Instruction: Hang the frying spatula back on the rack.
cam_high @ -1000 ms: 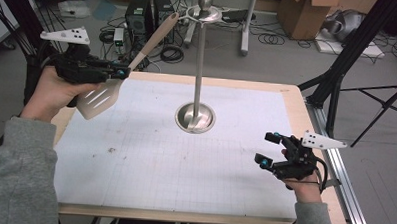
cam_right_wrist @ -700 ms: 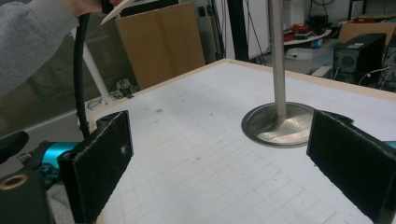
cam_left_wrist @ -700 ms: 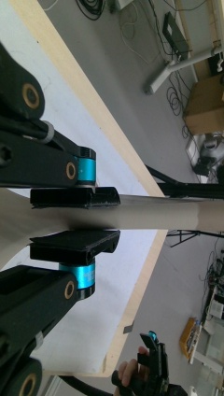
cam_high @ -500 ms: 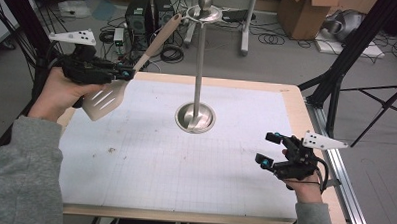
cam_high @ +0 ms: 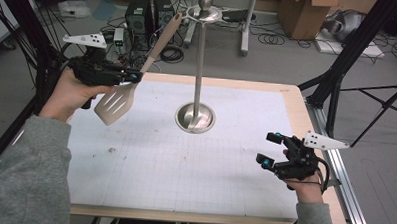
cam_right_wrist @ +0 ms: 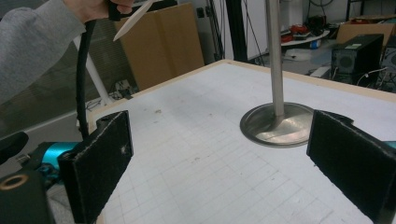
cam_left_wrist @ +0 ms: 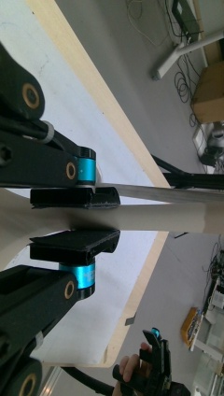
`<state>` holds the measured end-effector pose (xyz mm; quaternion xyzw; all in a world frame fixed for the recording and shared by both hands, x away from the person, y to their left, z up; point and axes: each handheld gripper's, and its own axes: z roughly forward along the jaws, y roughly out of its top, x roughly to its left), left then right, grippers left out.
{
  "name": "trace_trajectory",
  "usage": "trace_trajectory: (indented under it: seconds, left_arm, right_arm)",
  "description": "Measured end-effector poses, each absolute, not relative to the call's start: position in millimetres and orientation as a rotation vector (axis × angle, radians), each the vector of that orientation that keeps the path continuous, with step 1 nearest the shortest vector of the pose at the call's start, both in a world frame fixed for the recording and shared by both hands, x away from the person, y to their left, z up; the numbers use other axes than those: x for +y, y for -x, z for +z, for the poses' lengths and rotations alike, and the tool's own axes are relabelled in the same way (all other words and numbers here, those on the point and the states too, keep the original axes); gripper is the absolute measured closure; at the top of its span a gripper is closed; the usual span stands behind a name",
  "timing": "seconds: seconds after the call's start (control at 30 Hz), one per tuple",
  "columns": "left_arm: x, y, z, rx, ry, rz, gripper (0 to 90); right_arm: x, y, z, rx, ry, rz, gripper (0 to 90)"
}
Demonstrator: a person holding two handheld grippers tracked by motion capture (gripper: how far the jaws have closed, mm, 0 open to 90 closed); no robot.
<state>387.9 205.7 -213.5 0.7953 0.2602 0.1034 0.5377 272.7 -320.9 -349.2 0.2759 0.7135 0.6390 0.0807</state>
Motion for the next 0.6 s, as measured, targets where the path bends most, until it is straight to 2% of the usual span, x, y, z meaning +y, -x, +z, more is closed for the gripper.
trace_trajectory:
  seconds: [0.6]
  left_arm:
    - [191.4, -398.0, -223.0, 0.621, -1.913, 0.207, 77.5]
  right_arm:
    - [-321.7, -271.8, -349.1, 2.129, -0.826, 1.915, 6.0]
